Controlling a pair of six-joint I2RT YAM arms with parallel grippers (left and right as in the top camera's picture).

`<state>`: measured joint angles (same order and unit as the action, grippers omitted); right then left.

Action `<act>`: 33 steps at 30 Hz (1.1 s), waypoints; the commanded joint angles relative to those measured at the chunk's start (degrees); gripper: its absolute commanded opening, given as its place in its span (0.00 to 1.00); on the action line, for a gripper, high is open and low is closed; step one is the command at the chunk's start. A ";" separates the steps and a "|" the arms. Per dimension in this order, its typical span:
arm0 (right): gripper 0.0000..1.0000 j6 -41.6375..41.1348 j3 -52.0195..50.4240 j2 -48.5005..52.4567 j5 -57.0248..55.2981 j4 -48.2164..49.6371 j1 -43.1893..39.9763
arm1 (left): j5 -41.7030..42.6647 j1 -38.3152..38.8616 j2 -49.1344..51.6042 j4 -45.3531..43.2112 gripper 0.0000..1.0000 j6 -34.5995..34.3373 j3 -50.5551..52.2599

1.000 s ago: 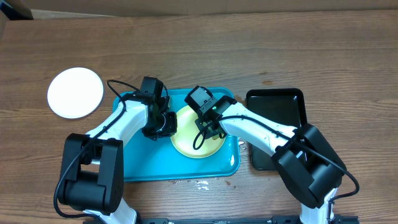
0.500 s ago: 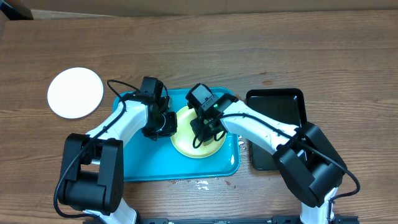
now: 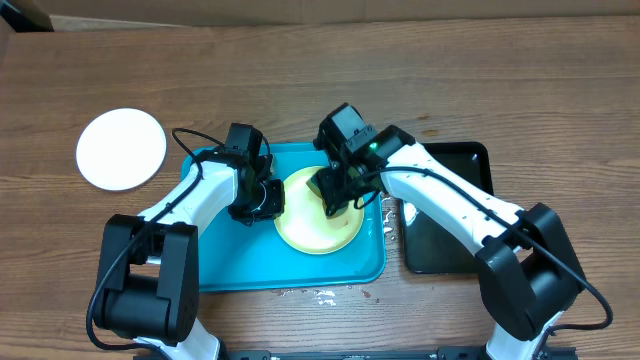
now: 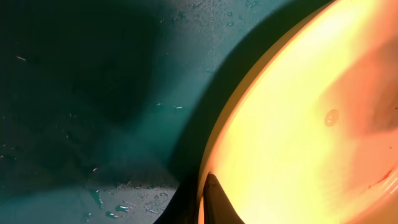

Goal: Clean dirty plates on tray and stack at the side
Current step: 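Scrub the yellow plate with the sponge in the right gripper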

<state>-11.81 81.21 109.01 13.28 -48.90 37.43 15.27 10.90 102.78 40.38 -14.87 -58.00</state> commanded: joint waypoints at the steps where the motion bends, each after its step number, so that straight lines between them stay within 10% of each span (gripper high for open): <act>1: 0.04 -0.42 -4.50 -1.22 -3.67 1.42 -0.07 | -2.14 0.50 1.70 0.07 0.04 -0.35 1.36; 33: 0.04 -23.85 -22.71 -1.22 2.91 22.84 3.26 | -2.12 0.50 1.70 0.02 0.04 -0.37 1.36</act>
<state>-32.93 60.64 106.17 12.12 -26.24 38.44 15.16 10.90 102.78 40.38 -14.87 -58.00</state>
